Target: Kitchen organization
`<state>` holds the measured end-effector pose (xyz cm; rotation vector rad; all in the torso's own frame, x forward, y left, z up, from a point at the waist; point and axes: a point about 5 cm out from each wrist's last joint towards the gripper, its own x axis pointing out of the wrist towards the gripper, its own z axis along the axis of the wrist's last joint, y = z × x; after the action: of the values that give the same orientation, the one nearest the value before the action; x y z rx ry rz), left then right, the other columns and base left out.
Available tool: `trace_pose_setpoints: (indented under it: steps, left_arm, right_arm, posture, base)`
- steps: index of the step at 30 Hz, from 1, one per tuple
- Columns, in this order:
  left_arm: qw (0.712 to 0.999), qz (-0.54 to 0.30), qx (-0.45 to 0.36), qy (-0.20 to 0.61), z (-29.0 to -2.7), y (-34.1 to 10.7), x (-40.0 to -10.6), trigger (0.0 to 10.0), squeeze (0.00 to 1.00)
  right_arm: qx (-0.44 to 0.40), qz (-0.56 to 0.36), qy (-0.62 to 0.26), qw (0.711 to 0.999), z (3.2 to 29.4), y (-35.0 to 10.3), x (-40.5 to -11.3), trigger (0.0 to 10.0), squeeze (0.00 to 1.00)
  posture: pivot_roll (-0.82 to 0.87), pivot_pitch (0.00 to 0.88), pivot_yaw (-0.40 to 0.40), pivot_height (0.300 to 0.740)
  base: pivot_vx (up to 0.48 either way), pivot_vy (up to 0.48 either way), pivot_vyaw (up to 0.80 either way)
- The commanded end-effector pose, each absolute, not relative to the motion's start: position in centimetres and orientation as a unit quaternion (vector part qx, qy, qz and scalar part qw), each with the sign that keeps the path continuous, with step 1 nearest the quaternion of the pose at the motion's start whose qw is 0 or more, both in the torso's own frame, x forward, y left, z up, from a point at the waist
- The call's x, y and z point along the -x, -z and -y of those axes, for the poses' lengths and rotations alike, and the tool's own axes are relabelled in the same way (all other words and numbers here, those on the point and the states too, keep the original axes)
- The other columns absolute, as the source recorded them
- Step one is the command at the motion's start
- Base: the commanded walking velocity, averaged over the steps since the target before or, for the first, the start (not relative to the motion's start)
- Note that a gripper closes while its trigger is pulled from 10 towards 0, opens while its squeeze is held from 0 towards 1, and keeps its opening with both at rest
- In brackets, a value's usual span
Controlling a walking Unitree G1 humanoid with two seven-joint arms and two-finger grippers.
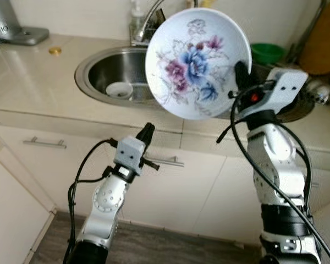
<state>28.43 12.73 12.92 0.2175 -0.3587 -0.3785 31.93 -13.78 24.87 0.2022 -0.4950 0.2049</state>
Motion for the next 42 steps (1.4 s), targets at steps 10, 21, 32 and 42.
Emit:
trace_pose_setpoints:
  steps: [10,21,32,42]
  left_arm:
    - [0.959,0.184,-0.102,0.189,-12.4,-13.2,-28.5,10.0,0.00]
    - [0.959,0.182,-0.103,0.190,-12.5,-13.1,-28.3,10.0,0.00]
    - [0.959,0.184,-0.103,0.190,-12.5,-13.1,-28.4,10.0,0.00]
    - [0.959,0.199,-0.092,0.182,-12.6,-13.8,-28.5,10.0,0.00]
  right_arm:
    - [-0.094,0.268,-0.097,0.954,14.0,-25.8,-31.7,0.0,0.00]
    - [-0.089,0.251,-0.090,0.960,14.0,-24.7,-31.8,0.0,0.00]
    - [-0.087,0.246,-0.084,0.962,14.0,-24.5,-31.9,0.0,0.00]
    - [-0.085,0.243,-0.076,0.963,14.3,-24.3,-32.0,0.0,0.00]
  posture:
    - [0.12,0.000,-0.059,0.740]
    - [0.12,0.000,-0.058,0.740]
    - [0.12,0.000,-0.058,0.740]
    - [0.12,0.000,-0.056,0.740]
  base:
    - [0.247,0.000,0.00]
    - [0.249,0.000,0.00]
    - [0.273,0.000,0.00]
    - [0.279,0.000,0.00]
